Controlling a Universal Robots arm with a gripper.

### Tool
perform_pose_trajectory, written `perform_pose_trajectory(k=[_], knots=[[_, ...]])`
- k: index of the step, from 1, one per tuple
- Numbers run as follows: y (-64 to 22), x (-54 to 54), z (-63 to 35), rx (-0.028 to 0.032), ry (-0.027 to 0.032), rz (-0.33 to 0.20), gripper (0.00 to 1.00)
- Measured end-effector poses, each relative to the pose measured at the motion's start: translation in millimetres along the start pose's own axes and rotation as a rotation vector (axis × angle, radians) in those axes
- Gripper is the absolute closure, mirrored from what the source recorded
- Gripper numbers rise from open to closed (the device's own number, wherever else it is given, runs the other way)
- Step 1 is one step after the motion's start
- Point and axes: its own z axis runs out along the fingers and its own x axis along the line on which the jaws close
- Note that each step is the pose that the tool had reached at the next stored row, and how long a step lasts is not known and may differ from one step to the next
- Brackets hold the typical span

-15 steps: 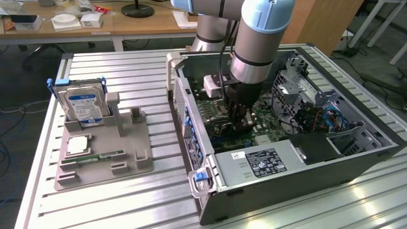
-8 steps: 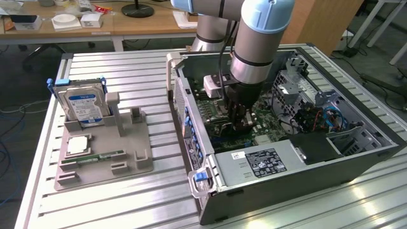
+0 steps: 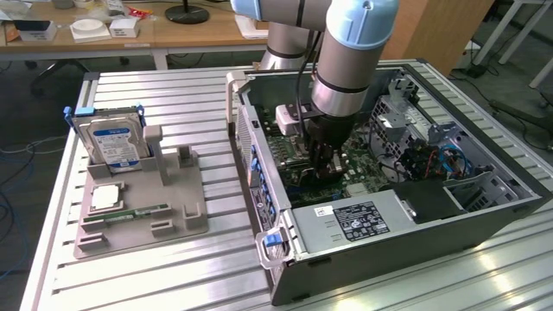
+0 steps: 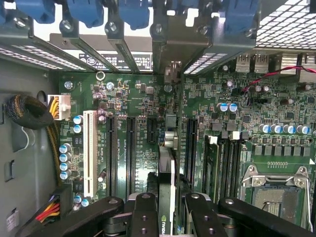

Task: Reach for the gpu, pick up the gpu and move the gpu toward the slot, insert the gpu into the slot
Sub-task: 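Insert the gpu into the slot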

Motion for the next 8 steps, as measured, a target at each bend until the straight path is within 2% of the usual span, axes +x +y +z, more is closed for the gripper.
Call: perform_pose_trajectory(k=[8], knots=[[0.0, 0.0, -0.1, -0.0001, 0.0000, 0.000, 0.74]])
